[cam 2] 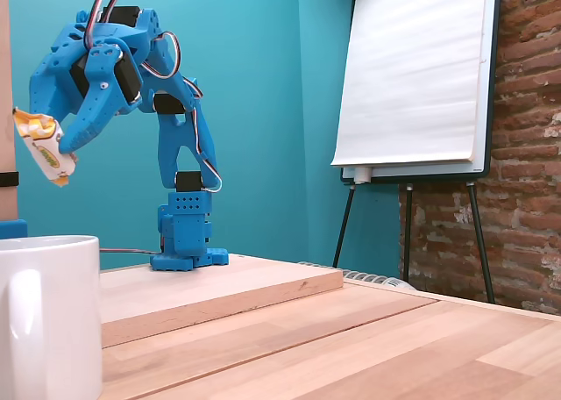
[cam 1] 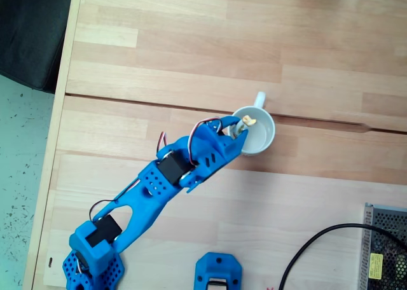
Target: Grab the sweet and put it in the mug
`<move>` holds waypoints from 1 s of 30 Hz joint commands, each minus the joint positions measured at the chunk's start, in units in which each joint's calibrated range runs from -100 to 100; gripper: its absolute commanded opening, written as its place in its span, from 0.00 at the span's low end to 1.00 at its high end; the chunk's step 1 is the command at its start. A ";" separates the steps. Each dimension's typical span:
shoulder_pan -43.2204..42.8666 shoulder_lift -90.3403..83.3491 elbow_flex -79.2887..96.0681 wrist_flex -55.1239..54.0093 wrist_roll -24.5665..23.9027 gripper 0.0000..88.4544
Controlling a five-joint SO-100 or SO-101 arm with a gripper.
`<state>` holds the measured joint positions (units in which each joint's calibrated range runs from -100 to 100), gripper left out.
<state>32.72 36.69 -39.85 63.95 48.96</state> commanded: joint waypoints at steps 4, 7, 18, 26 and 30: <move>0.25 -0.64 -3.42 -1.13 -0.54 0.04; 0.54 -0.64 -3.51 -1.13 -0.54 0.04; 4.32 -0.72 -3.51 -1.13 -0.54 0.10; 4.32 -0.81 -3.51 -1.13 -0.54 0.23; 4.32 -0.89 -3.51 -1.13 -0.54 0.24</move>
<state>36.71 36.69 -39.85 63.95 48.72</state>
